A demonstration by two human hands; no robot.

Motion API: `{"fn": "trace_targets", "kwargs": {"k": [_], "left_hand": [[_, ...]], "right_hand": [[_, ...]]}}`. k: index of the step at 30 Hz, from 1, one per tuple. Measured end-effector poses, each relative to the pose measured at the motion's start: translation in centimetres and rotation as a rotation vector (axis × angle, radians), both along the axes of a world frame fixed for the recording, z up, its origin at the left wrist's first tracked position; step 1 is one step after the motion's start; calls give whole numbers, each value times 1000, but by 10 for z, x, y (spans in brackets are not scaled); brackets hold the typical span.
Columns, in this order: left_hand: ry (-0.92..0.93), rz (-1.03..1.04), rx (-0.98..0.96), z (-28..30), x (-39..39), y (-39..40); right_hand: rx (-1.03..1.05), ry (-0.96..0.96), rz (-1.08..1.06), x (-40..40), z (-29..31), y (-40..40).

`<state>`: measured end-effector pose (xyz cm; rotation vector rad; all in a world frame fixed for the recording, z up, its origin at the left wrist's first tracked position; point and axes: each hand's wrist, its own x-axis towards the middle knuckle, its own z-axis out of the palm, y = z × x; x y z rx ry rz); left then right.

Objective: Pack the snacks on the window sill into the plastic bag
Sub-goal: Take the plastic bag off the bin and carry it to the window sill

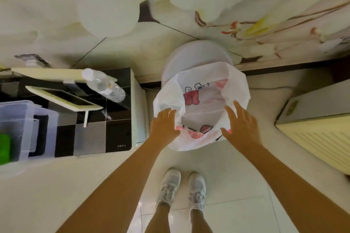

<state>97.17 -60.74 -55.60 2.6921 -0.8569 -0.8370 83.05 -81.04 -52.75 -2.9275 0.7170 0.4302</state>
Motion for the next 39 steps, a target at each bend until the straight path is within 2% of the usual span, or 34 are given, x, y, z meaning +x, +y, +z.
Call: {"fn": "trace_targets", "kwargs": {"k": [5, 9, 12, 14, 16, 19, 25, 29, 33, 35, 37, 39], "left_hand": [[-229, 162, -91, -71, 23, -10], [-100, 236, 83, -98, 32, -14], [-13, 271, 103, -110, 33, -14], [-13, 204, 119, -113, 31, -13], [-30, 120, 124, -117, 28, -12], [-67, 126, 107, -124, 26, -12], [-56, 226, -86, -123, 28, -12], [-70, 231, -218, -107, 24, -12], [-63, 336, -351, -85, 17, -16], [-58, 379, -398, -76, 12, -17], [-75, 392, -417, -73, 7, -17], [-98, 370, -430, -74, 3, -17]], "right_hand": [[-131, 49, -47, 6, -71, -22], [-202, 70, -90, 3, -103, -29], [-153, 84, -226, 1, -115, -32], [-121, 75, -305, 2, -119, -34], [-47, 4, -423, 7, -119, -35], [83, -108, -596, 17, -121, -38], [133, -245, -639, 32, -116, -43], [208, -323, -699, 37, -108, -46], [293, -345, -754, 39, -89, -49], [164, -392, -632, 36, -83, -48], [72, -395, -387, 34, -88, -46], [124, -232, -223, 35, -105, -43]]}}
